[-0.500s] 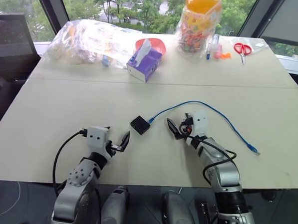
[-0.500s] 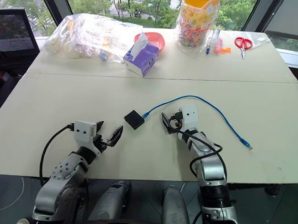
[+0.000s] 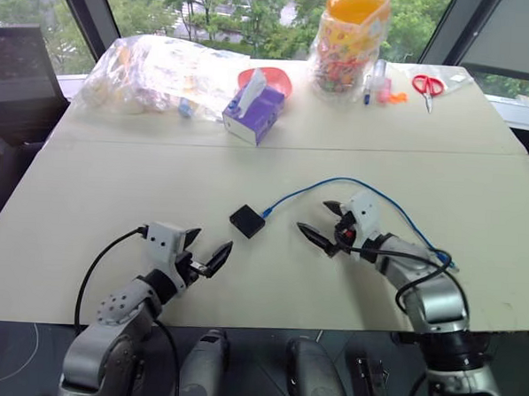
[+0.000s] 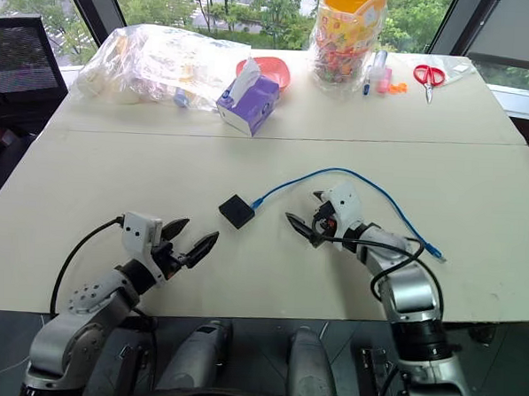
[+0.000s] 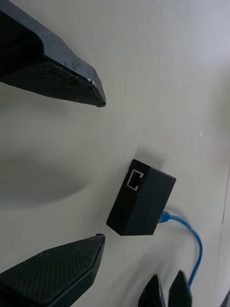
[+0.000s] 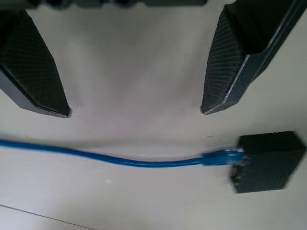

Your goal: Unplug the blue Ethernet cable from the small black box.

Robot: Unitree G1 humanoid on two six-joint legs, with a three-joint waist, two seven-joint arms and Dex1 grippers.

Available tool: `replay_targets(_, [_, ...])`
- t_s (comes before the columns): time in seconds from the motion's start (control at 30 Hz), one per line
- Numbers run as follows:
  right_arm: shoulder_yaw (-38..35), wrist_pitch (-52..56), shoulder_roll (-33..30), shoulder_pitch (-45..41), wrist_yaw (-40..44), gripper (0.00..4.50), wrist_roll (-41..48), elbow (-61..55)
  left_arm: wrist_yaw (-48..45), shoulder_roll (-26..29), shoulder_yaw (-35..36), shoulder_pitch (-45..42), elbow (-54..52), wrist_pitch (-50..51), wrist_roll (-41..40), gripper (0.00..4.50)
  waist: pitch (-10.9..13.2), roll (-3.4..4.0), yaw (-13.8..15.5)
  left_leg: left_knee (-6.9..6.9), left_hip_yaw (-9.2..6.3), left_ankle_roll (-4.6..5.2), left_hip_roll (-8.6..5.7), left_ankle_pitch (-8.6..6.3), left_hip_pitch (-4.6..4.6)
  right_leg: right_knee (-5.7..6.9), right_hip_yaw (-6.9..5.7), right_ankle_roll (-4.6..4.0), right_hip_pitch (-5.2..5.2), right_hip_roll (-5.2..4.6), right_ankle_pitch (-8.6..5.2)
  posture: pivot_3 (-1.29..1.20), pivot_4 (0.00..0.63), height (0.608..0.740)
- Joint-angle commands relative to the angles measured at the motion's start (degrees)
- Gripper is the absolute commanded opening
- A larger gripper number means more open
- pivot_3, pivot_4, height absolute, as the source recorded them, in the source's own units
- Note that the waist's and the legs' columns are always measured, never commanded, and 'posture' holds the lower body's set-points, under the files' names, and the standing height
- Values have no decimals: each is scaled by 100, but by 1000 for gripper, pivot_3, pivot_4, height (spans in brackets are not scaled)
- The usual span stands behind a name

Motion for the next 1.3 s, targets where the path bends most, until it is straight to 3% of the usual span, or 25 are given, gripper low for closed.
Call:
replay_targets(0.03, [109, 3, -464, -637, 1015, 4500, 229, 127, -300, 269, 362, -173, -212, 254, -516, 4441, 1, 0, 0, 0, 0, 0, 0, 0, -1, 0, 0, 0, -1, 0, 0, 0, 150, 726])
replay_targets(0.17, [743, -414, -1035, -1738, 2167, 4500, -212, 712, -590, 648, 548, -230, -251, 518, -866, 4441, 3, 0, -14, 1, 0, 0, 0, 0, 0, 0, -1, 0, 2, 0, 0, 0, 150, 726])
replay_targets(0.27, [1249, -810, -1120, -2670, 2764, 4500, -667, 1398, -717, 866, 626, -277, -259, 623, -1011, 4441, 5, 1, -25, -4, 1, 0, 0, 0, 0, 0, -2, 0, -3, 0, 0, 0, 150, 726])
replay_targets(0.47, [2047, -2363, -677, -4210, 3613, 4500, -1555, 3240, -856, 1273, 905, -589, -212, 735, -1202, 4441, 7, -2, -19, -6, 1, -1, -1, 0, -2, -2, -2, 1, -5, 0, 1, 0, 150, 726])
replay_targets(0.77, [3049, -4666, 377, -5539, 3347, 4500, -3183, 5861, -793, 1491, 979, -764, -269, 681, -1085, 4441, 7, -1, -37, -20, 0, -8, -1, 5, 0, 4, -2, 18, -14, 2, 10, 0, 150, 726])
replay_targets(1.0, [3248, -5295, 991, -5982, 3186, 4500, -3772, 6905, -669, 1437, 936, -555, -461, 574, -929, 4441, 8, 1, -130, -21, -4, -13, -1, 8, 2, 16, -1, 17, -16, 5, 10, 0, 150, 726])
replay_targets(1.3, [3155, -5539, 1474, -6204, 3453, 4500, -3941, 7311, -505, 1334, 1033, -402, -480, 411, -784, 4441, 8, 1, -172, -21, -5, -17, 0, 9, 25, 73, 3, 8, -22, 6, 0, 0, 150, 726])
